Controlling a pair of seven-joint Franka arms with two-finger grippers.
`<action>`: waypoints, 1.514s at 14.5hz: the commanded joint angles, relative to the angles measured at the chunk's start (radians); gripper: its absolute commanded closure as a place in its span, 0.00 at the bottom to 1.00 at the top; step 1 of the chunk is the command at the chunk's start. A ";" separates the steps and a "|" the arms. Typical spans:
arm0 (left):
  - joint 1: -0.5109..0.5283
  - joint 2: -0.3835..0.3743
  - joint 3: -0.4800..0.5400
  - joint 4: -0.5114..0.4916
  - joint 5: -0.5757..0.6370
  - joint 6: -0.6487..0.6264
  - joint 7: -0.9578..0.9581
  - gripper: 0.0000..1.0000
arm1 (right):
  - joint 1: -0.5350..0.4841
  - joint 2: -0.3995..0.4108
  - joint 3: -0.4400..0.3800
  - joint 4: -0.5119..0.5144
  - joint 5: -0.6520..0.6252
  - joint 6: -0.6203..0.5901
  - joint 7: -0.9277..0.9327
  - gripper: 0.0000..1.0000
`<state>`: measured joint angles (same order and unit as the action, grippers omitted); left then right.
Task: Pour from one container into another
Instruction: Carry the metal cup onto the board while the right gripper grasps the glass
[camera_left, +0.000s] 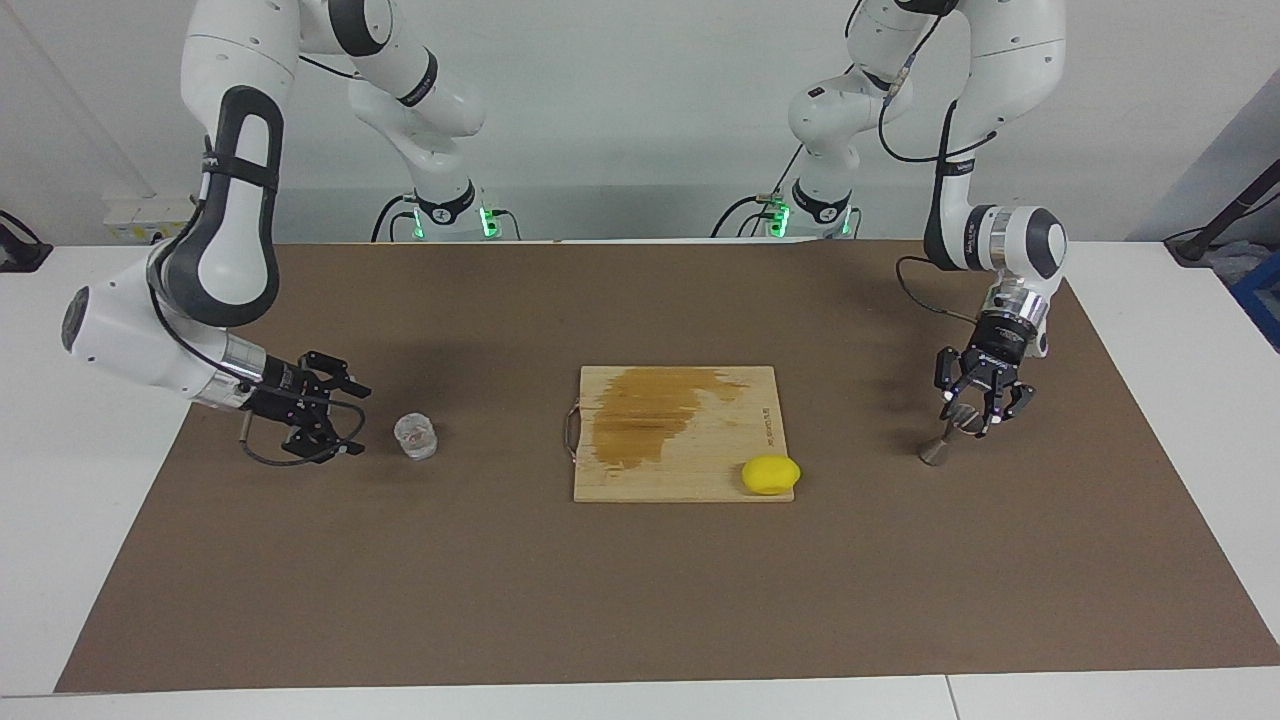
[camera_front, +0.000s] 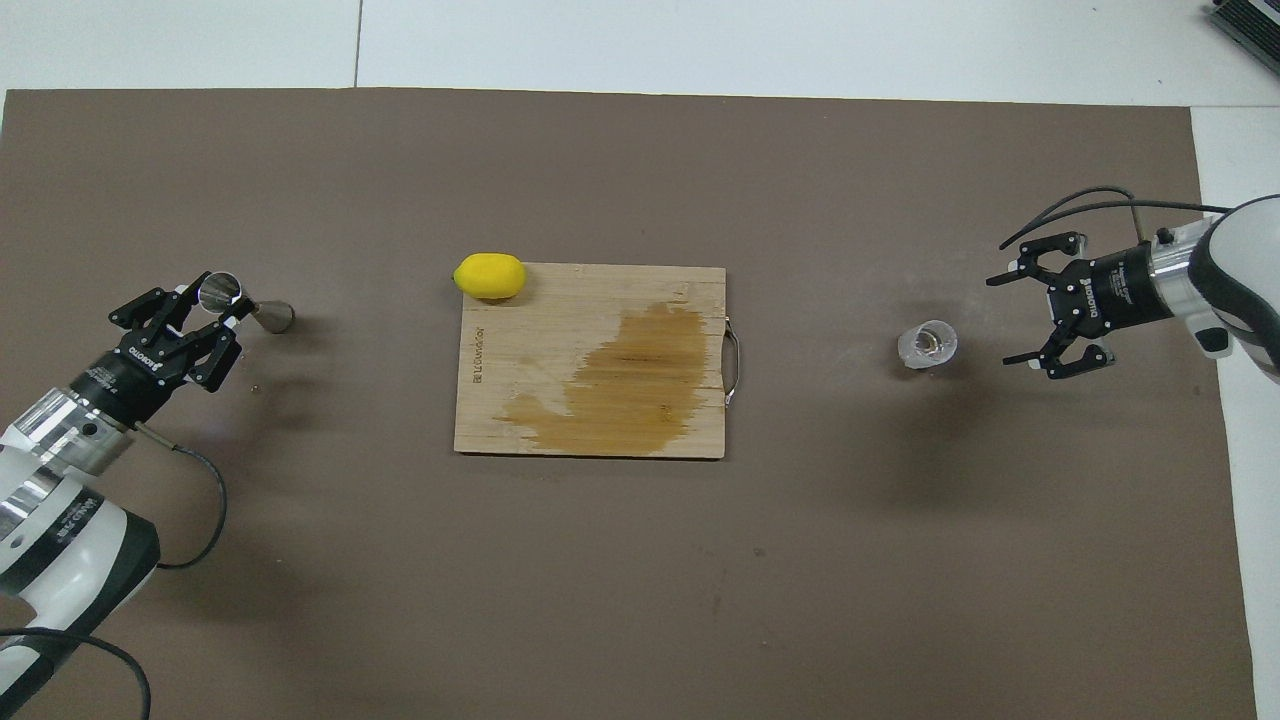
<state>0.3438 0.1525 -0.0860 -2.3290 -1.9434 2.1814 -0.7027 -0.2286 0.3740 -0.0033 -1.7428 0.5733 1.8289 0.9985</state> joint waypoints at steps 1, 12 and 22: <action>-0.034 -0.045 -0.001 0.005 -0.023 0.015 0.003 1.00 | -0.006 -0.035 0.006 -0.043 0.033 0.024 -0.041 0.05; -0.267 -0.154 -0.006 -0.006 -0.022 -0.012 -0.153 1.00 | -0.035 0.057 0.006 -0.049 0.187 0.020 -0.158 0.09; -0.500 -0.189 -0.011 0.054 -0.019 0.074 -0.248 1.00 | -0.054 0.076 0.005 -0.109 0.303 0.003 -0.355 0.00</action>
<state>-0.1119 -0.0277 -0.1059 -2.3073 -1.9455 2.2163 -0.9043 -0.2872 0.4712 -0.0007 -1.8244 0.8482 1.8318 0.7326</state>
